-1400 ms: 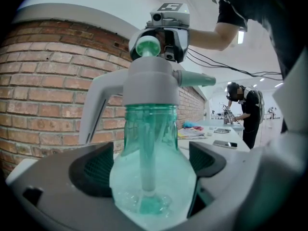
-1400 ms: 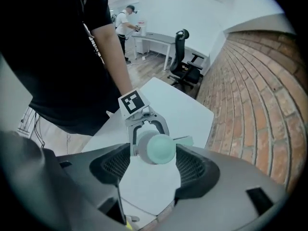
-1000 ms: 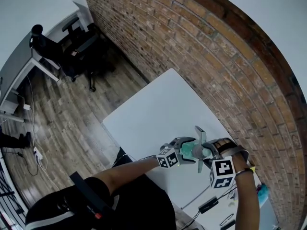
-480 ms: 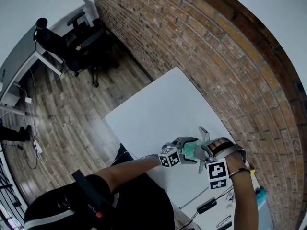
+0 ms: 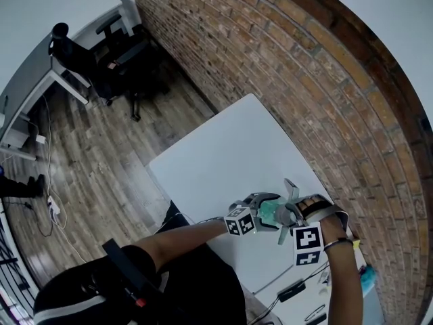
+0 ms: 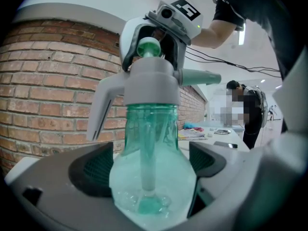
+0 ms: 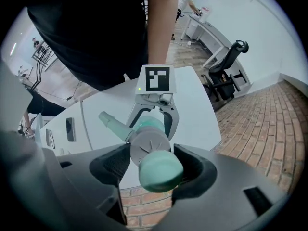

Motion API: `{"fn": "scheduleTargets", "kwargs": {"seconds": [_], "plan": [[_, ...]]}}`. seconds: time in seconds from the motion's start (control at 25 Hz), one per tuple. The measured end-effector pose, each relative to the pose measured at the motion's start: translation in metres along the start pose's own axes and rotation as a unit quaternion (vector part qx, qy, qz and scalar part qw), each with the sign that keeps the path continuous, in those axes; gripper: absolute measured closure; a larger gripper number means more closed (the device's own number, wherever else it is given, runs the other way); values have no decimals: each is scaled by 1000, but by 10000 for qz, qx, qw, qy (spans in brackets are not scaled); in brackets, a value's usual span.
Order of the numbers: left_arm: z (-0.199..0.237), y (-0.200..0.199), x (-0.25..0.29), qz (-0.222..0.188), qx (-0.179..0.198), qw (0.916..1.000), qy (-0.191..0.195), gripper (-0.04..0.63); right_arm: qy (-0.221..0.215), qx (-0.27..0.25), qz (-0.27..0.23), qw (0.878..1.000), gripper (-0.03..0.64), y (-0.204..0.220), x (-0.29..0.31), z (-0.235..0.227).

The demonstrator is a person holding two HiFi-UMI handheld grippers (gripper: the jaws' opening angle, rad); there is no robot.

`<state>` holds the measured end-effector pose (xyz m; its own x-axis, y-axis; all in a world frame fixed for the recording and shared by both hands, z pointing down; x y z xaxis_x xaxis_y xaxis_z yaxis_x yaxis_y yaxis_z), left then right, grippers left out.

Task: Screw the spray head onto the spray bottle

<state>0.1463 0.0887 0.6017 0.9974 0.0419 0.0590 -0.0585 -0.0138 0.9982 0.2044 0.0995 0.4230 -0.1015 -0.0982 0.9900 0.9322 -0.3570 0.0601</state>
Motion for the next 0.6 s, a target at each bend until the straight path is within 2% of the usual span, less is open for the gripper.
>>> {"fn": "scheduleTargets", "kwargs": {"seconds": [0.6], "plan": [[-1,-1,0,-21,-10,10000,-17,109,71,1142,-5,9934,337,1,-1,-4]]}}
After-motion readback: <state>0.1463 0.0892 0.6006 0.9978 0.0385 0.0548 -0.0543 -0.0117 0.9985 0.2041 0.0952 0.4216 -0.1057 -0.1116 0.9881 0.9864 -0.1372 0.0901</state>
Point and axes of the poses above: the fingertips, and each gripper's own axes: x forward along the fingers, z to its left, y out of its underside, the point moved 10 cm from there along -x, backward along the fingers, and after that the axes turned 9 degrees about -z, right-handed, at the moved point
